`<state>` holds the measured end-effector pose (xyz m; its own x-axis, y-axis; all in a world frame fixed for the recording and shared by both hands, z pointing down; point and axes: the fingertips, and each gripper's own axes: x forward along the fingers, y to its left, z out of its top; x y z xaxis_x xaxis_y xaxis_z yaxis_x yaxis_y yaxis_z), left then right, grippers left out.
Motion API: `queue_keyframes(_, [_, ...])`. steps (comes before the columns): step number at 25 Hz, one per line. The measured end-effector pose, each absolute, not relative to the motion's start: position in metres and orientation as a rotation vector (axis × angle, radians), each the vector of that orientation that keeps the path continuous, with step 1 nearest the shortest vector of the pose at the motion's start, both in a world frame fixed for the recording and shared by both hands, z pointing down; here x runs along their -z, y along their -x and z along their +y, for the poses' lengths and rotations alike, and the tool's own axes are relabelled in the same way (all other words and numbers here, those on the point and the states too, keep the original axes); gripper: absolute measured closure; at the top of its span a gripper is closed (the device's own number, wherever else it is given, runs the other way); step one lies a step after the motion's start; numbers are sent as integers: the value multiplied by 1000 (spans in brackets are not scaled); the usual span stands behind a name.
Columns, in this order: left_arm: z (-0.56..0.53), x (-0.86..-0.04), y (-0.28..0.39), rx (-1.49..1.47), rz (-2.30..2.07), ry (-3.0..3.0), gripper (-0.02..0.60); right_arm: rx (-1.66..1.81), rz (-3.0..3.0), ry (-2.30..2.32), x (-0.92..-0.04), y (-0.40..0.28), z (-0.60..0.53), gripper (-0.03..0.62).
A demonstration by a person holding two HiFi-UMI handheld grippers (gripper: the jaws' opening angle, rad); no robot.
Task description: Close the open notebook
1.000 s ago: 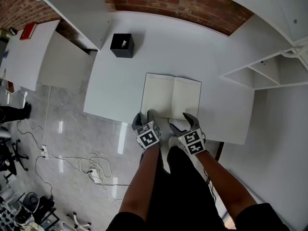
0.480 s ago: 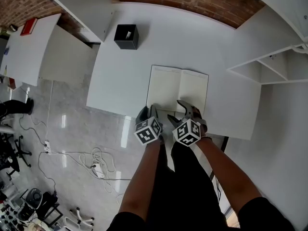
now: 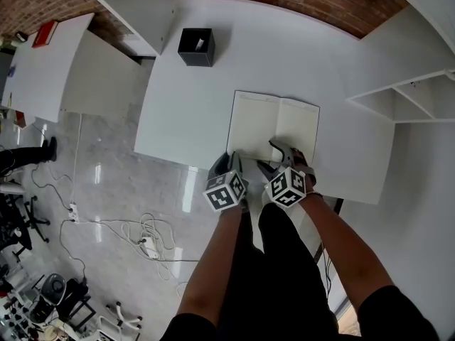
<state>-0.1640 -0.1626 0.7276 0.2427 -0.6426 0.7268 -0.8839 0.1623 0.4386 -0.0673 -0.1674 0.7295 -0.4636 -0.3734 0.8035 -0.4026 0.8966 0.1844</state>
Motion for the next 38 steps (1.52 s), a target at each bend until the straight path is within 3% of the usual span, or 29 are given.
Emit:
queue_keyframes(11, [-162,-728,164,-326,-1430,-1583,480,70,-2065,-417,-731,79,-164,373])
queue_keyframes(17, [-160,-727,165,-327,-1426,-1589,480,-40,-2132,-481,-731,77,-159,425])
queue_keyframes(26, [-161,-723,177,-283,-1449,-1606,477,-59,-2205,-555,-728,77,-157,459])
queue_keyframes(38, [-162,-723,165,-260,-1429,-1612,428,-92,-2266,-578,-724,76,-156,474])
